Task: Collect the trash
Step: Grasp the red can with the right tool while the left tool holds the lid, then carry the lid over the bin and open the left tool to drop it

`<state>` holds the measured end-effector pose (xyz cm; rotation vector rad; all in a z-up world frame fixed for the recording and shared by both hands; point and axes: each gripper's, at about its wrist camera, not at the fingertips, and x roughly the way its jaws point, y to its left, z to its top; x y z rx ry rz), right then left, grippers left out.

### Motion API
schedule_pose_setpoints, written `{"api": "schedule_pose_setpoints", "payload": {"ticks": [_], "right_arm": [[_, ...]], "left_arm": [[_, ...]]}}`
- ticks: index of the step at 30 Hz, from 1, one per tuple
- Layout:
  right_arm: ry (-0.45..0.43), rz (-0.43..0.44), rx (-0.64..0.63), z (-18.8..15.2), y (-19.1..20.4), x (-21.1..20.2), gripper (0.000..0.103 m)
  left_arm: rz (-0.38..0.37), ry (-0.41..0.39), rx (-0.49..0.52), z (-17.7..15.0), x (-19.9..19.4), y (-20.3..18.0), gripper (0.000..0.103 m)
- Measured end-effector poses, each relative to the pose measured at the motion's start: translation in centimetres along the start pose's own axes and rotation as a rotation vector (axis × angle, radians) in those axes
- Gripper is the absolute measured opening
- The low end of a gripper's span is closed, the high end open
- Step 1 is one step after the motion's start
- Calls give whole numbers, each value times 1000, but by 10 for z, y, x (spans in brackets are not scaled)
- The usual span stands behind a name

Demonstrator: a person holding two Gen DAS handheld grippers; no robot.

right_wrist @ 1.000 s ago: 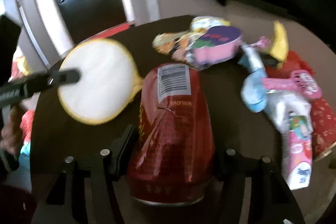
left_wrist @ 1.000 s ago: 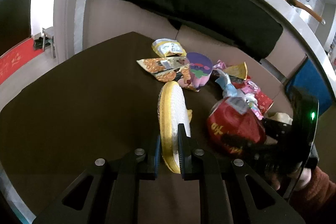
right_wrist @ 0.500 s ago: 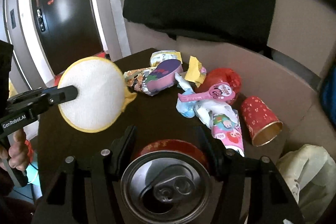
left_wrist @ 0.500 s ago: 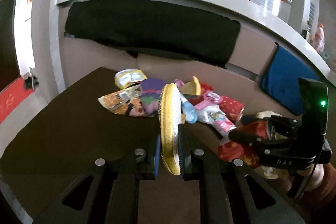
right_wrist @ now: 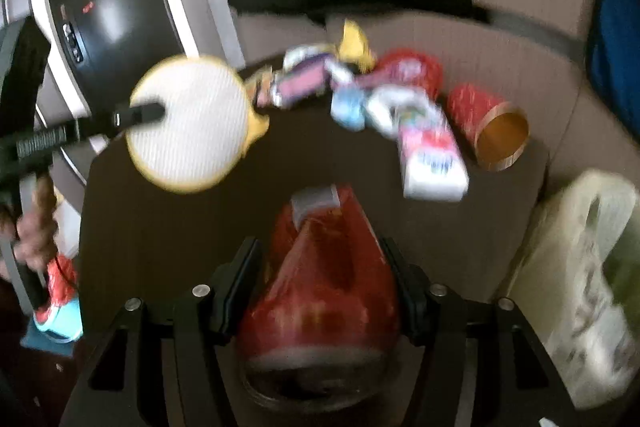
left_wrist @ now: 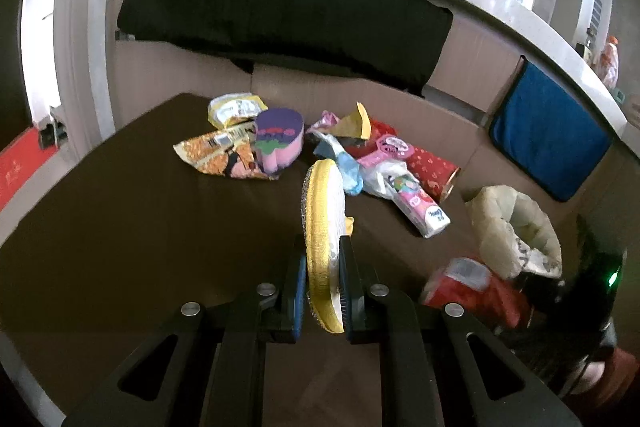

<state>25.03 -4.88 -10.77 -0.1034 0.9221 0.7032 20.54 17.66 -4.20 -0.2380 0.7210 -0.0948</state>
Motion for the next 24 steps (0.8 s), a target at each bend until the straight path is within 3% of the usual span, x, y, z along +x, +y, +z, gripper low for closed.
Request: {"api": "schedule_pose_setpoints", "payload": {"ticks": [6, 14, 19, 20, 21, 24], "right_arm": [[-7, 64, 18, -8, -4, 5, 58], [74, 56, -115, -5, 20, 26, 60], [-20, 58, -59, 1, 13, 3, 55], [-43, 41, -65, 3, 12, -3, 52], [-61, 28, -66, 6, 11, -9, 40], [-109, -1, -55, 17, 4, -25, 39]], "left_arm": [[-1, 17, -2, -4, 1, -1, 15], [1, 26, 3, -8, 0, -3, 15], [2, 12, 12, -9, -4, -4, 15], [4, 2, 18, -8, -5, -6, 15], [5, -7, 24, -7, -6, -8, 15], [8, -51, 46, -2, -13, -16, 15]]}}
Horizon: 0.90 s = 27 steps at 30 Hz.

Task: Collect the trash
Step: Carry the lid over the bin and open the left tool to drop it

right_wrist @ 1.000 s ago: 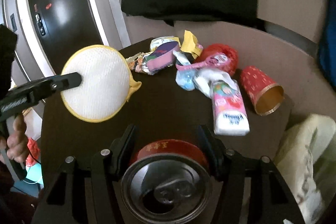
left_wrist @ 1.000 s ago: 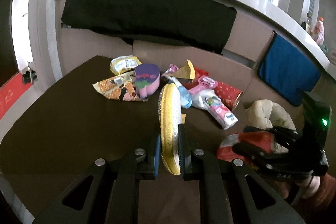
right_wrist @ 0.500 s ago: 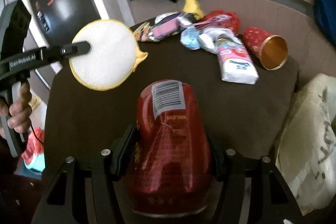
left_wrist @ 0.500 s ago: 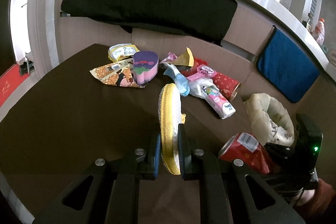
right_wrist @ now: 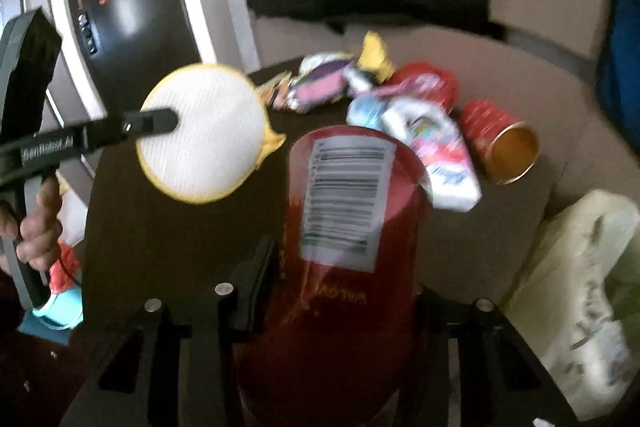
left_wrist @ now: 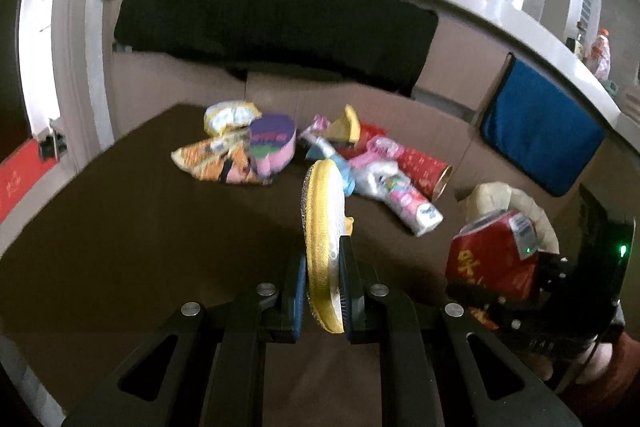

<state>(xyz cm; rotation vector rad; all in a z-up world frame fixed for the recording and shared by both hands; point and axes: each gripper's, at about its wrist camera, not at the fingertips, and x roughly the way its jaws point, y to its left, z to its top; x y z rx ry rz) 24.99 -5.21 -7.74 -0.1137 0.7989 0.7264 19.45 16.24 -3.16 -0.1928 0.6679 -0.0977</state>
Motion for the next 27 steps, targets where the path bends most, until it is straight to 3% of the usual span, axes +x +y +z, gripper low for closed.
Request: {"api": "schedule_pose_setpoints", "payload": {"ticks": [10, 16, 21, 27], "right_arm": [[-171, -59, -33, 43, -16, -53, 38], [-251, -136, -32, 57, -40, -104, 38], [-315, -205, 59, 60, -80, -160, 38], [-333, -310, 149, 49, -123, -203, 38]], "left_arm": [[-17, -109, 97, 40, -14, -44, 15], [-57, -211, 177, 72, -23, -98, 15], [-91, -286, 219, 91, -22, -144, 15], [-157, -279, 268, 99, -2, -202, 15]]}}
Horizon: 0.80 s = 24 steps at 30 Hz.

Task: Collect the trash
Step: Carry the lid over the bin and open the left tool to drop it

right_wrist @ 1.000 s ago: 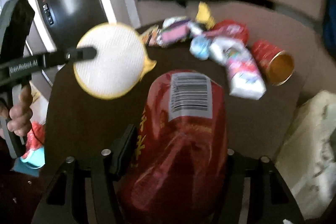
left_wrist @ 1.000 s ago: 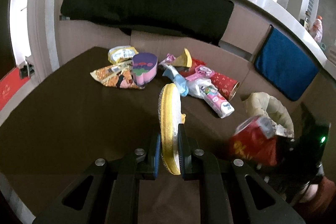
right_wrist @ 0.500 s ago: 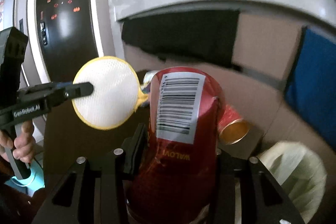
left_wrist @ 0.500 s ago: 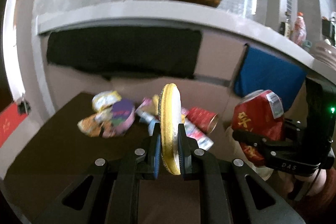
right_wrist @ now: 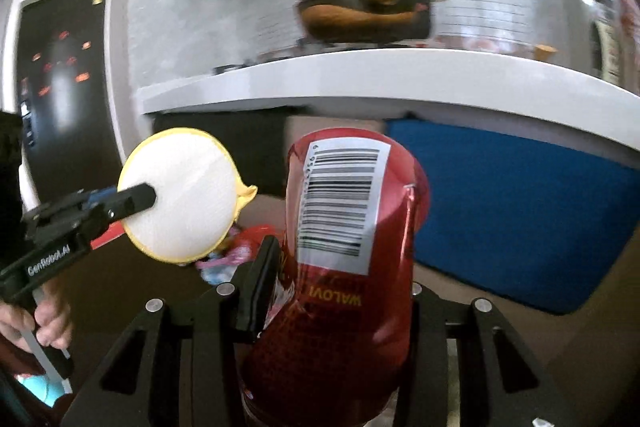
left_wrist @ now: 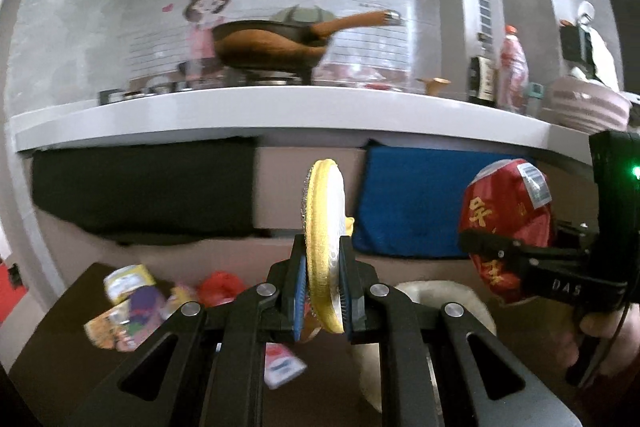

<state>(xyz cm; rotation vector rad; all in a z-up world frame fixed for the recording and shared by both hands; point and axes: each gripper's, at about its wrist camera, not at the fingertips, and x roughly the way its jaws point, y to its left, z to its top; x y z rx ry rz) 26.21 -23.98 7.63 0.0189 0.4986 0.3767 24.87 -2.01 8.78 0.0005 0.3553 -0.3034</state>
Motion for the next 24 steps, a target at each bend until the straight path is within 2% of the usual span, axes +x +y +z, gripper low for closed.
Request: {"api": "schedule_pose_setpoints", "payload": {"ticks": [7, 15, 24], "right_arm": [[35, -77, 65, -17, -46, -7, 38], [96, -92, 149, -38, -82, 21, 38], [164, -88, 191, -61, -97, 56, 39]], "left_arm": [[-115, 95, -32, -17, 47, -41, 15], [-170, 180, -36, -41, 82, -63, 15], [-203, 308, -91, -62, 127, -60, 15]]}}
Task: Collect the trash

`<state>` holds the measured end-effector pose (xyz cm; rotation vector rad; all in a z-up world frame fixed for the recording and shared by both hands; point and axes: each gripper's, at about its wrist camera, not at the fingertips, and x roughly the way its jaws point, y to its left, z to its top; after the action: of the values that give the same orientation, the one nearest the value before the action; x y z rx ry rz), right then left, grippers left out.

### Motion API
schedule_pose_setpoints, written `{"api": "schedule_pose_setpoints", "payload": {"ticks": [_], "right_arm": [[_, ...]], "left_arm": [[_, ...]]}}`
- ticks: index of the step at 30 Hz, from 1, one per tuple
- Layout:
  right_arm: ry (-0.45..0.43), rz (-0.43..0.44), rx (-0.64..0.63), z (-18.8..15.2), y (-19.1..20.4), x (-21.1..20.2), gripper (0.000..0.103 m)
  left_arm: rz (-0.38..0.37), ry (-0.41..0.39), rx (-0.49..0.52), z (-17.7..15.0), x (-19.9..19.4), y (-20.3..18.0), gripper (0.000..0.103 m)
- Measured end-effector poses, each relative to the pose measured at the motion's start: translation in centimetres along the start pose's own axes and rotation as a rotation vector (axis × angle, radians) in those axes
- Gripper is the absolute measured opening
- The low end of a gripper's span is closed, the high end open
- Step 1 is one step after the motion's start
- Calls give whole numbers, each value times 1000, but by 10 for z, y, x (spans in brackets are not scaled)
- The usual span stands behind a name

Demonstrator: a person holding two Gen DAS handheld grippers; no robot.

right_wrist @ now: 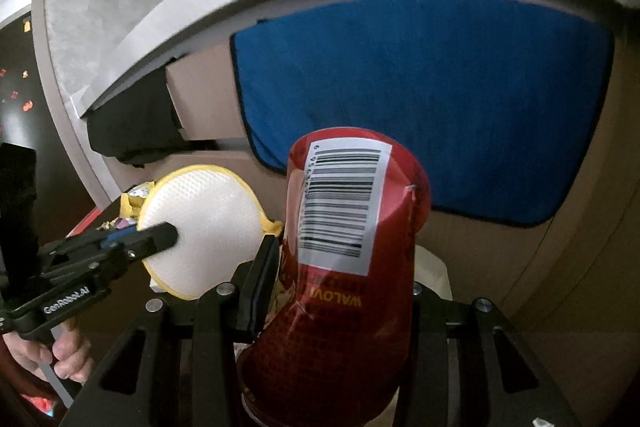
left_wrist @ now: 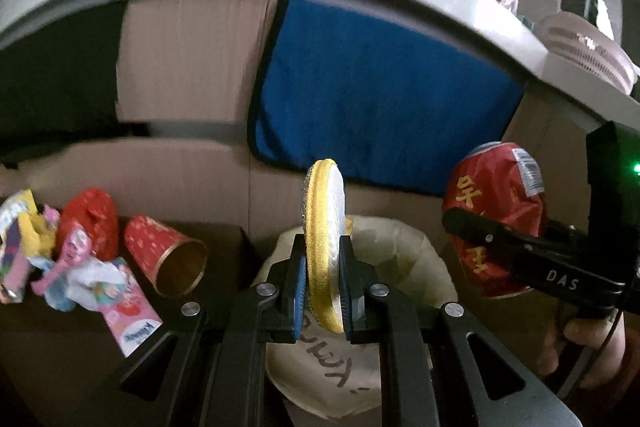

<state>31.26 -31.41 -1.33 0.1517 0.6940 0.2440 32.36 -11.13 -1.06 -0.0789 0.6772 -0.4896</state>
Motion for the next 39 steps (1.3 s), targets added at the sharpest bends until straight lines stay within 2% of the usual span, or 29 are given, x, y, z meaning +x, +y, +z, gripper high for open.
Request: {"api": "schedule_pose_setpoints", "payload": {"ticks": [3, 5, 6, 7, 9, 13, 17, 23, 26, 28, 32, 35, 39], "right_arm": [[7, 0, 11, -1, -3, 6, 41], [4, 4, 22, 0, -6, 9, 41], [8, 8, 29, 0, -7, 12, 49], [4, -2, 39, -1, -9, 15, 66], [-15, -22, 45, -5, -12, 16, 81], [-2, -53, 39, -13, -12, 23, 81], [-34, -71, 11, -20, -3, 21, 81], [-71, -83, -35, -21, 19, 16, 81], [-87, -122, -59, -23, 34, 20, 81], [-73, -112, -71, -23, 45, 28, 81], [-18, -34, -69, -27, 60, 46, 79], [3, -18, -72, -30, 69, 55, 78], [17, 2, -46, -31, 73, 58, 78]], "left_arm": [[-8, 16, -17, -3, 13, 4, 15], [-35, 24, -22, -5, 22, 7, 21], [-39, 36, -20, -5, 25, 8, 26], [-38, 57, -19, -6, 29, 11, 37], [-36, 60, -30, -9, 32, 17, 41], [-31, 55, -39, -13, 27, 29, 43], [-7, 8, -124, -17, 7, 57, 43], [163, -35, -193, -36, -25, 120, 43], [219, -14, -245, -48, -32, 146, 43], [240, 15, -293, -59, -33, 163, 43], [246, 55, -353, -74, -30, 178, 44], [217, 71, -415, -76, -23, 185, 46], [162, 148, -501, -73, 5, 192, 47]]}}
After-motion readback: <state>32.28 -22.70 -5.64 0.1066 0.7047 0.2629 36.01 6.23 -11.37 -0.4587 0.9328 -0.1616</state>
